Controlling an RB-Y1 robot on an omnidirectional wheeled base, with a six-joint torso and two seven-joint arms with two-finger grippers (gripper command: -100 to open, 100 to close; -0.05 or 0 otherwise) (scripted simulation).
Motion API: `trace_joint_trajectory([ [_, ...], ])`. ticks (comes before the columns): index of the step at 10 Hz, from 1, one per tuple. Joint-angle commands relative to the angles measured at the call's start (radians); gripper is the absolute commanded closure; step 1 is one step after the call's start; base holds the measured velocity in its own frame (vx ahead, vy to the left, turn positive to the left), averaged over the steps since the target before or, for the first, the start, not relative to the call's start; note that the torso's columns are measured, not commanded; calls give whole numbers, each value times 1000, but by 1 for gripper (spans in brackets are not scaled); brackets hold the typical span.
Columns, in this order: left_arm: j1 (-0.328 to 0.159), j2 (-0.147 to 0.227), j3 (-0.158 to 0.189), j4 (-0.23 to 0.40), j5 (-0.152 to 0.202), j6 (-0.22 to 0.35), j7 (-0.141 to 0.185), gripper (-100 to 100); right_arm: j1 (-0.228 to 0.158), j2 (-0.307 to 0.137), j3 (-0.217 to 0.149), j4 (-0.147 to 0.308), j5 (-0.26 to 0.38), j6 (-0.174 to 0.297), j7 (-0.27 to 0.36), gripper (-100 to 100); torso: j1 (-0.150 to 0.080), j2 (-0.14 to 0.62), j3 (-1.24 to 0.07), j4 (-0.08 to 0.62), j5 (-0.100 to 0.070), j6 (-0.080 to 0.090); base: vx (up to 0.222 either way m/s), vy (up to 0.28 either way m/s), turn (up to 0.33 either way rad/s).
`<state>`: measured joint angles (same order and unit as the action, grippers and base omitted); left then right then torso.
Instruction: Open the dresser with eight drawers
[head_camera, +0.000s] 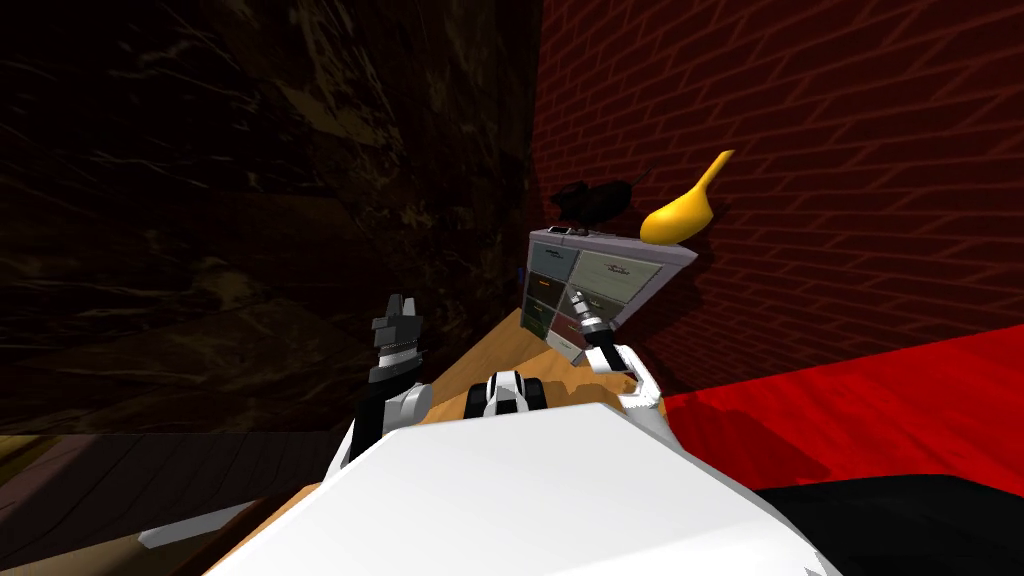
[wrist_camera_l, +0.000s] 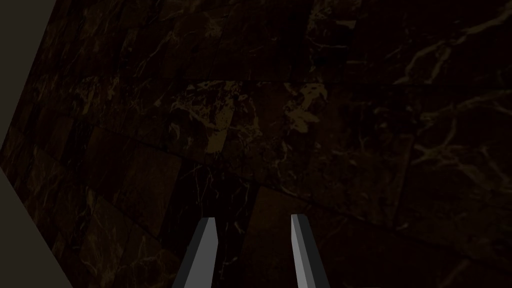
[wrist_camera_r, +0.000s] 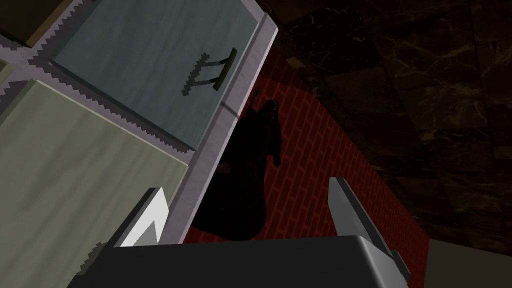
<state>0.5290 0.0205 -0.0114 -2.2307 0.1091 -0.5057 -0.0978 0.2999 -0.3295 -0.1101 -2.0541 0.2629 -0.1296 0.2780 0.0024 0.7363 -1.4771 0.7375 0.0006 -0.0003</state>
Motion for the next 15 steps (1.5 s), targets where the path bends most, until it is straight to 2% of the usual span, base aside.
trace_joint_trajectory([
  [1,0,0,0,0,0,0,0,0,-31,-42,-13,49,37,41,74,-100,-2,1,1,0,0,1,33,57,49],
  [2,0,0,0,0,0,0,0,0,-31,-42,-13,49,37,41,83,-100,-4,2,1,1,-1,0,26,52,41],
  [3,0,0,0,0,0,0,0,0,-52,-67,-18,78,62,70,122,-100,-4,3,2,1,-1,0,31,68,73],
  [4,0,0,0,0,0,0,0,0,-52,-67,-18,78,62,70,129,-100,-2,2,1,1,-1,0,28,61,45],
  [5,0,0,0,0,0,0,0,0,-73,-93,-23,108,87,99,169,-100,-2,2,1,1,-1,0,34,71,75],
  [6,0,0,0,0,0,0,0,0,-73,-93,-23,108,87,99,176,-100,-2,1,1,0,0,0,29,56,42],
  [7,0,0,0,0,0,0,0,0,-95,-119,-29,140,112,129,215,-100,-3,2,1,1,-1,0,24,68,73],
  [8,0,0,0,0,0,0,0,0,-95,-119,-29,140,112,129,223,-100,-2,2,1,1,-1,0,23,61,46],
  [9,0,0,0,0,0,0,0,0,-117,-146,-34,174,138,159,263,-100,-3,2,1,1,-1,1,39,69,75],
  [10,0,0,0,0,0,0,0,0,-117,-146,-34,174,138,159,270,-100,-2,1,1,0,-1,0,35,58,42],
  [11,0,0,0,0,0,0,0,0,-140,-173,-40,209,163,190,310,-100,-3,1,1,0,-1,0,34,67,89],
  [12,0,0,0,0,0,0,0,0,-140,-173,-40,209,163,190,318,-100,-2,1,1,0,-1,0,28,52,36],
  [13,0,0,0,0,0,0,0,0,-163,-200,-45,246,189,221,355,-100,-3,2,1,1,-1,1,37,62,65],
  [14,0,0,0,0,0,0,0,0,-163,-200,-45,246,189,221,365,-100,-2,2,1,1,-1,0,31,61,41],
  [15,0,0,0,0,0,0,0,0,-186,-228,-50,285,214,252,404,-100,-2,2,1,1,-1,0,44,61,69],
])
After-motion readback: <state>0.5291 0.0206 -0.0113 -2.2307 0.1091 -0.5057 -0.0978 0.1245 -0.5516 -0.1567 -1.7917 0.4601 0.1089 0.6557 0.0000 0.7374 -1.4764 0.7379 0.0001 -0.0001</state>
